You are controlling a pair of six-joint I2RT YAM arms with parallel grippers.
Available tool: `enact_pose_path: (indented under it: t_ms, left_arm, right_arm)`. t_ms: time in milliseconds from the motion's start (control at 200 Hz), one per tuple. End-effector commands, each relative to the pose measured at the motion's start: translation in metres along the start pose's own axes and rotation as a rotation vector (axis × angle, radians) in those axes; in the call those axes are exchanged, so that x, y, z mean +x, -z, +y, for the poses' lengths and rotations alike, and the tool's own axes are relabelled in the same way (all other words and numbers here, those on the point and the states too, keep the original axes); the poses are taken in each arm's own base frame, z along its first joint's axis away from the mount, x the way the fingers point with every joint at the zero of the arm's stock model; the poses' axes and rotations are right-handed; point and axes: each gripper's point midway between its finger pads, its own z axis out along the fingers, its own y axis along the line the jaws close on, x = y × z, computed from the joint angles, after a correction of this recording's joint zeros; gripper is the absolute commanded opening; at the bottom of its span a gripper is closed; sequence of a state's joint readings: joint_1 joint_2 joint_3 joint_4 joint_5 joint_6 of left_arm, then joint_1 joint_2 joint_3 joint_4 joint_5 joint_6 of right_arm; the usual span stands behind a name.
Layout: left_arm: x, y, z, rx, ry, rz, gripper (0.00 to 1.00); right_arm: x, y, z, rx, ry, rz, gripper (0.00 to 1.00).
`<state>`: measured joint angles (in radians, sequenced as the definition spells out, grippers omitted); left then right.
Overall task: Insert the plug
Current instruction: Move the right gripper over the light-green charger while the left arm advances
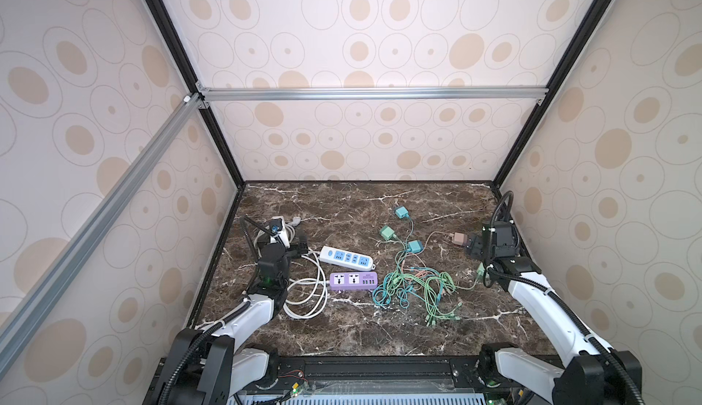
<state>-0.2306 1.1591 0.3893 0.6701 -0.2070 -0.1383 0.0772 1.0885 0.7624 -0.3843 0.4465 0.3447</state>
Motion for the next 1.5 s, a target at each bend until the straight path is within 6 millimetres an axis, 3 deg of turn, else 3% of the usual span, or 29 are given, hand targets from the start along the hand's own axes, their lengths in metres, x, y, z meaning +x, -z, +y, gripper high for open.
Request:
enact_pose_path:
  t_ms: [0, 190, 425, 825, 1495]
  left_arm:
    - [-0.002, 0.001, -0.024, 0.064, 0.002, 0.071, 0.99]
    - [-0.007, 0.007, -0.045, 0.143, 0.087, 0.12, 0.99]
    - [-0.021, 0.014, -0.045, 0.145, 0.102, 0.13, 0.99]
    - [-0.013, 0.027, -0.052, 0.2, 0.132, 0.219, 0.99]
    - [-0.013, 0.033, -0.051, 0.209, 0.138, 0.224, 0.99]
  right_arm:
    - [0.027, 0.007, -0.019, 0.073, 0.0, 0.121, 0.92]
    - [0.048, 0.002, -0.026, 0.115, -0.006, 0.209, 0.89]
    - [0.069, -0.013, -0.019, 0.073, -0.05, 0.293, 0.79]
    - [0.094, -0.029, -0.029, 0.06, -0.098, 0.388, 0.73]
    - [0.095, -0.061, -0.025, 0.0, -0.109, 0.441, 0.62]
